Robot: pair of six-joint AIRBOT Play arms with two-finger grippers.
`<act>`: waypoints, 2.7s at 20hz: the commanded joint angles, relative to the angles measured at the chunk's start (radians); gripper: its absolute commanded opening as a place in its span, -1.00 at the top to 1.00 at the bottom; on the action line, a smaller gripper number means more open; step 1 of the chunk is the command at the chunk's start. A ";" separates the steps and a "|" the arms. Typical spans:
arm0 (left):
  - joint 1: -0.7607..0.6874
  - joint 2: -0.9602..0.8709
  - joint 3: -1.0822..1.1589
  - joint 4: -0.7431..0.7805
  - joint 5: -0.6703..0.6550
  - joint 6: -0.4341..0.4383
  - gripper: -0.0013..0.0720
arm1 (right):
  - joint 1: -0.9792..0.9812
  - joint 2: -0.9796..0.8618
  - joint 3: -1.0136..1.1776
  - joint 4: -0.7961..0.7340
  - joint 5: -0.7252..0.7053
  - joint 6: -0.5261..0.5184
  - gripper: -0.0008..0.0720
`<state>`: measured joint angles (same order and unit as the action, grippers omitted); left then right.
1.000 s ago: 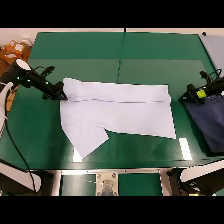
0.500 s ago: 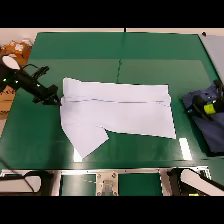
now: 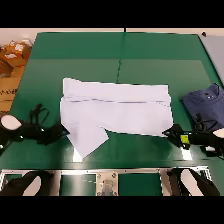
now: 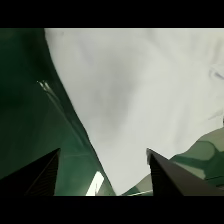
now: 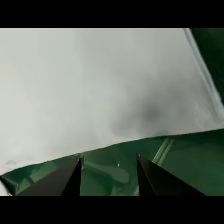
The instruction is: Fold the shirts.
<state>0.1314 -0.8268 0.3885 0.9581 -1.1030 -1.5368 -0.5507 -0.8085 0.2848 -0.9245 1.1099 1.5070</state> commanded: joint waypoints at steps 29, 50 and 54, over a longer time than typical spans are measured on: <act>-0.279 -0.002 0.384 0.139 -0.222 -0.035 0.90 | 0.001 0.066 0.230 -0.150 0.146 0.089 0.94; -0.258 -0.927 1.155 0.130 0.161 0.092 -0.14 | 0.250 -0.842 0.906 0.143 -0.263 0.016 -0.24; -0.208 -0.940 1.263 0.157 0.184 0.062 -0.82 | 0.176 -0.883 1.112 0.089 -0.120 -0.122 -0.22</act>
<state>-0.1085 -1.7256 1.5650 1.1122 -0.9539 -1.4689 -0.3363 -1.6356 1.2610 -0.7959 0.9070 1.4647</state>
